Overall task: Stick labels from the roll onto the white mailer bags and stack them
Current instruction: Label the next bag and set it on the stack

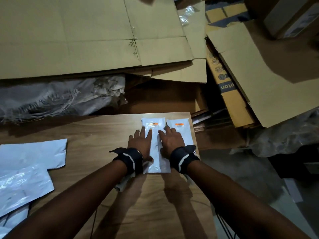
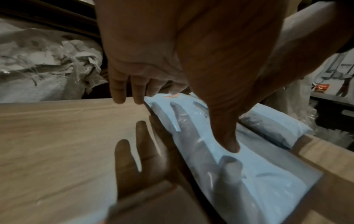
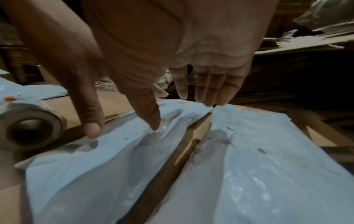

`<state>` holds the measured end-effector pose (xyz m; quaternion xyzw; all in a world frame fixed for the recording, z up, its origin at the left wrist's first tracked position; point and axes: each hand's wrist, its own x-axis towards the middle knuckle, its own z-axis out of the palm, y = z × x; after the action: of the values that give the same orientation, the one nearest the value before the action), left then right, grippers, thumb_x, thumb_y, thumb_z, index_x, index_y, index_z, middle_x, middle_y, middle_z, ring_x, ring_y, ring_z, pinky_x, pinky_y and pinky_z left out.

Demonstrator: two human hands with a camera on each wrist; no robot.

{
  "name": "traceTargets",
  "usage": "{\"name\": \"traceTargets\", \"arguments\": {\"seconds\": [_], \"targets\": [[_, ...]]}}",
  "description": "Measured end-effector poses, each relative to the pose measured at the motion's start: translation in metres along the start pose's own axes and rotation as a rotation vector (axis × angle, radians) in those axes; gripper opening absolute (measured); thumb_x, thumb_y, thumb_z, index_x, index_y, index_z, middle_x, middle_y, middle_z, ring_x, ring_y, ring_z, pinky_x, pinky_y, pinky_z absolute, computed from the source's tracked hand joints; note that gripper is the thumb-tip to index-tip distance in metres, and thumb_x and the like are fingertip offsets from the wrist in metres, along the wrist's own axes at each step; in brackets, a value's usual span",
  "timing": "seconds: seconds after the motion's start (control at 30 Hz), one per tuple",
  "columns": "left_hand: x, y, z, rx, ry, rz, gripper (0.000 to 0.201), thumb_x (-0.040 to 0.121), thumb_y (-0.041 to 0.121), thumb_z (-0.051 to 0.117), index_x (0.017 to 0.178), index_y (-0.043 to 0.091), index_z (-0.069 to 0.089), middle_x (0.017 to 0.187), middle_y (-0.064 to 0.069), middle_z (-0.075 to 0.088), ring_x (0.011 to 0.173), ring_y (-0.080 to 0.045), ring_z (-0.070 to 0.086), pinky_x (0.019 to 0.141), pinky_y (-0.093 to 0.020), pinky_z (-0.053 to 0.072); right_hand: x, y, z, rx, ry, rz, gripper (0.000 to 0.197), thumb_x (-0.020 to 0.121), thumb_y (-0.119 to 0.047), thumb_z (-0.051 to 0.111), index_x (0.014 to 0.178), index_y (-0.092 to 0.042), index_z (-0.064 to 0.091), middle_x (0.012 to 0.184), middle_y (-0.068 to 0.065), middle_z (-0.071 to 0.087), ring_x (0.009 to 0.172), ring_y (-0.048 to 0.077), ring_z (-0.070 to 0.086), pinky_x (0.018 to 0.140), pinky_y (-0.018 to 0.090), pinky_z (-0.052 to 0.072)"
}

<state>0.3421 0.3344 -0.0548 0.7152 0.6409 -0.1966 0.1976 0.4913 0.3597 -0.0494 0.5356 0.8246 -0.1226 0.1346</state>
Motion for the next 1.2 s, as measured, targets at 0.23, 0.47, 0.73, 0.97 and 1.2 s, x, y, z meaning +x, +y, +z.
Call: {"name": "traceTargets", "arguments": {"seconds": [0.23, 0.47, 0.73, 0.97, 1.2], "targets": [[0.008, -0.004, 0.005, 0.058, -0.059, 0.09, 0.138, 0.059, 0.062, 0.082, 0.155, 0.02, -0.007, 0.163, -0.008, -0.012, 0.149, -0.034, -0.003, 0.117, -0.053, 0.01, 0.009, 0.01, 0.017, 0.011, -0.243, 0.033, 0.124, 0.062, -0.075, 0.07, 0.153, -0.039, -0.005, 0.158, 0.004, -0.03, 0.144, 0.035, -0.027, 0.114, 0.065, -0.004], [0.002, 0.0, 0.012, 0.059, -0.046, 0.071, 0.135, 0.064, 0.059, 0.081, 0.154, 0.019, -0.012, 0.162, -0.009, -0.017, 0.15, -0.033, -0.002, 0.117, -0.051, 0.019, 0.007, 0.008, 0.024, 0.074, -0.264, 0.109, 0.133, 0.055, -0.078, 0.073, 0.149, -0.044, -0.016, 0.155, 0.003, -0.036, 0.141, 0.037, -0.032, 0.111, 0.069, -0.005], [0.005, -0.002, 0.006, -0.034, -0.053, 0.085, 0.14, 0.06, 0.057, 0.085, 0.154, 0.019, -0.011, 0.162, -0.005, -0.016, 0.149, -0.033, 0.001, 0.115, -0.049, 0.026, 0.007, 0.002, 0.02, 0.056, -0.213, 0.124, 0.135, 0.055, -0.079, 0.072, 0.15, -0.039, -0.014, 0.156, 0.006, -0.034, 0.143, 0.037, -0.029, 0.112, 0.065, -0.006], [-0.052, -0.073, 0.019, -0.468, 0.425, -0.003, 0.074, 0.082, 0.025, 0.073, 0.147, 0.013, 0.04, 0.15, -0.01, 0.044, 0.129, -0.032, 0.051, 0.105, -0.04, 0.042, -0.05, -0.031, 0.008, 0.289, 0.112, -0.001, 0.07, 0.091, -0.043, 0.059, 0.151, -0.027, 0.027, 0.163, 0.005, 0.005, 0.15, 0.027, 0.002, 0.12, 0.045, 0.004], [-0.179, -0.147, 0.099, -0.67, 0.661, -0.273, 0.039, 0.086, 0.028, 0.062, 0.122, 0.014, 0.065, 0.122, -0.008, 0.066, 0.111, -0.029, 0.061, 0.097, -0.041, 0.046, -0.121, -0.089, 0.056, 0.593, 0.105, -0.157, 0.044, 0.085, -0.037, 0.057, 0.127, -0.024, 0.058, 0.138, 0.001, 0.05, 0.119, 0.023, 0.053, 0.1, 0.035, 0.045]]}}
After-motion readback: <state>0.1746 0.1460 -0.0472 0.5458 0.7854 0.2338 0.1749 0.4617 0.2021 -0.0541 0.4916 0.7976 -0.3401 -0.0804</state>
